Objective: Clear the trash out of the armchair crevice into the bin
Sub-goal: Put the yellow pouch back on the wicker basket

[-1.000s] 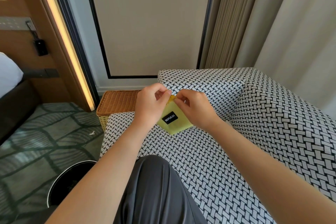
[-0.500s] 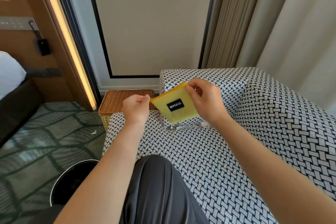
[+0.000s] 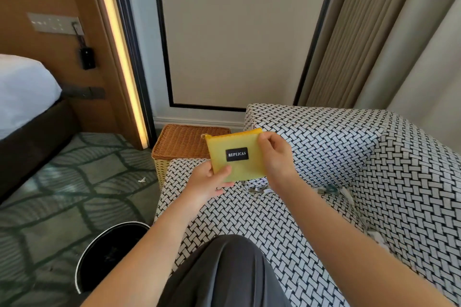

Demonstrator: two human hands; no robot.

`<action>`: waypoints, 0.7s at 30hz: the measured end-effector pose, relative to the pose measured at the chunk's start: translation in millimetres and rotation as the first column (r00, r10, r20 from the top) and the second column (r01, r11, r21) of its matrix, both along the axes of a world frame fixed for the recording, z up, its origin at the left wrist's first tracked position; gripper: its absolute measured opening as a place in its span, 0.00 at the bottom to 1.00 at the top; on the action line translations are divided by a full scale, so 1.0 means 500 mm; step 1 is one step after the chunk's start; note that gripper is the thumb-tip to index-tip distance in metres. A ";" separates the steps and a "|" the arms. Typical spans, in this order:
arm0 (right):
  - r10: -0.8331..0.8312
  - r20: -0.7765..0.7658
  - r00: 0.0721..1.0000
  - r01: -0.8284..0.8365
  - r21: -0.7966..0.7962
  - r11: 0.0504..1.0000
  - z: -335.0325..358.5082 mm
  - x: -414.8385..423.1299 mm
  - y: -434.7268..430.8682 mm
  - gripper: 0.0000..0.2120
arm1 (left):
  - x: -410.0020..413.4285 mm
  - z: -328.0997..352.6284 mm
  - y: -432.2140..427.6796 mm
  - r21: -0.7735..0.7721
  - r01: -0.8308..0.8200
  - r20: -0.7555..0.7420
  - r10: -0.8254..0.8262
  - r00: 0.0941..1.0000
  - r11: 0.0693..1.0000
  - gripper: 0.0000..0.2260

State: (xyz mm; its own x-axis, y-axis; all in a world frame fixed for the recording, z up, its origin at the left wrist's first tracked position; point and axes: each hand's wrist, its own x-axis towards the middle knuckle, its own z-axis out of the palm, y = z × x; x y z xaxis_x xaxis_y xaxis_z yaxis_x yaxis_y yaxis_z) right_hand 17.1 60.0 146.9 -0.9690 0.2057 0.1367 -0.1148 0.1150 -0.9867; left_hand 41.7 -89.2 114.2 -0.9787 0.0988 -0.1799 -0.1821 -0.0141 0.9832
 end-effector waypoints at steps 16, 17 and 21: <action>0.269 0.386 0.882 -0.304 0.033 0.952 -0.310 -0.476 -0.320 0.15 | -0.479 -0.259 -0.312 -0.083 -0.303 0.126 0.312 0.942 0.949 0.08; 0.243 0.401 0.883 -0.275 0.021 0.961 -0.327 -0.507 -0.330 0.13 | -0.509 -0.282 -0.316 -0.086 -0.310 0.133 0.319 0.938 0.947 0.09; 0.122 0.449 0.885 -0.163 0.054 0.985 -0.400 -0.615 -0.353 0.09 | -0.616 -0.363 -0.322 -0.086 -0.357 0.153 0.367 0.918 0.930 0.10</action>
State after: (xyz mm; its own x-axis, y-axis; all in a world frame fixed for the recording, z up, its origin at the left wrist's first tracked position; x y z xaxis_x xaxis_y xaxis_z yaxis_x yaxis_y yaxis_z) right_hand -290.7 -116.5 -53.2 -0.9507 0.0680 -0.3024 0.3100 0.2184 -0.9253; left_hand -266.0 -250.1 -67.4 -0.9022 -0.2714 -0.3353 -0.3331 -0.0555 0.9412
